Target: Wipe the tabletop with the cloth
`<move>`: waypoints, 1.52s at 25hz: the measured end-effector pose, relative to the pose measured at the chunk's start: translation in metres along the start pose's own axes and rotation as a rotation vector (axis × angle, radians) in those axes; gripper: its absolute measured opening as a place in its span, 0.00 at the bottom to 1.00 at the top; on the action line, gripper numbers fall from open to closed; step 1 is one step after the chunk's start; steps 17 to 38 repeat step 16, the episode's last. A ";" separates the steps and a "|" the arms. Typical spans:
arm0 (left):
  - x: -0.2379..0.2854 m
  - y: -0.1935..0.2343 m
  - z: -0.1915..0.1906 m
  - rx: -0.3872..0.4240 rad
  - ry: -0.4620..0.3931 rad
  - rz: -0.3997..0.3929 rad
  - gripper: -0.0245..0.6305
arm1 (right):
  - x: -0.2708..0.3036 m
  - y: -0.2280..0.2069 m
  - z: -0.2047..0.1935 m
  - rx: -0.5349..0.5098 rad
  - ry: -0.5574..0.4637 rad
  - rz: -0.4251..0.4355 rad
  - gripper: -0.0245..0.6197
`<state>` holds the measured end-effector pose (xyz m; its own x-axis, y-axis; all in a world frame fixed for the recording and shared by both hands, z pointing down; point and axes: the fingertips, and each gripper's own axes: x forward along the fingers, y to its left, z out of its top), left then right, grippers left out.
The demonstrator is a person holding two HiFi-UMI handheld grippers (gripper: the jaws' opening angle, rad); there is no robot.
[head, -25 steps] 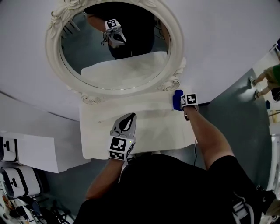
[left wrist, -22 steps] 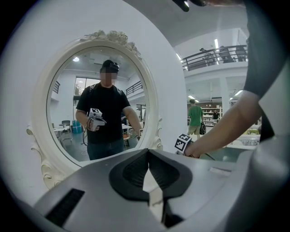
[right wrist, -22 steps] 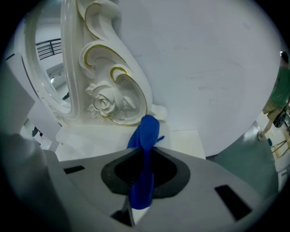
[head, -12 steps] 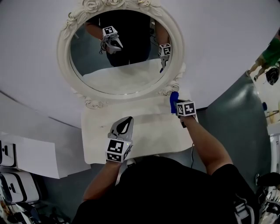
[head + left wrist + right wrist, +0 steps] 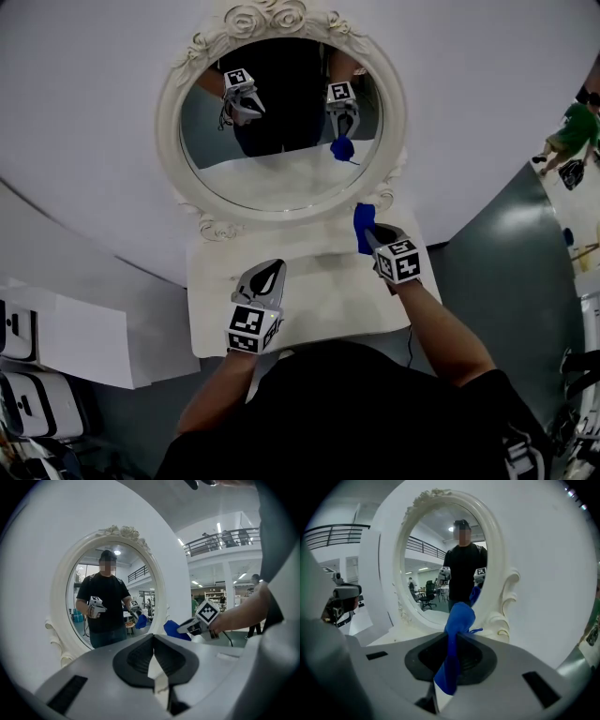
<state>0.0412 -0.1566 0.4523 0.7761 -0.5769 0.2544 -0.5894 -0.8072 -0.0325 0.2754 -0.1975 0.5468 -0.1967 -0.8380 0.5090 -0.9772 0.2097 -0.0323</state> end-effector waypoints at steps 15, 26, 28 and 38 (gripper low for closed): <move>-0.028 0.012 0.000 -0.015 -0.019 -0.009 0.05 | -0.051 0.092 0.067 -0.113 -0.249 0.044 0.10; -0.030 0.012 0.000 -0.015 -0.019 -0.011 0.05 | -0.054 0.096 0.069 -0.119 -0.261 0.046 0.10; -0.030 0.012 0.000 -0.015 -0.019 -0.011 0.05 | -0.054 0.096 0.069 -0.119 -0.261 0.046 0.10; -0.030 0.012 0.000 -0.015 -0.019 -0.011 0.05 | -0.054 0.096 0.069 -0.119 -0.261 0.046 0.10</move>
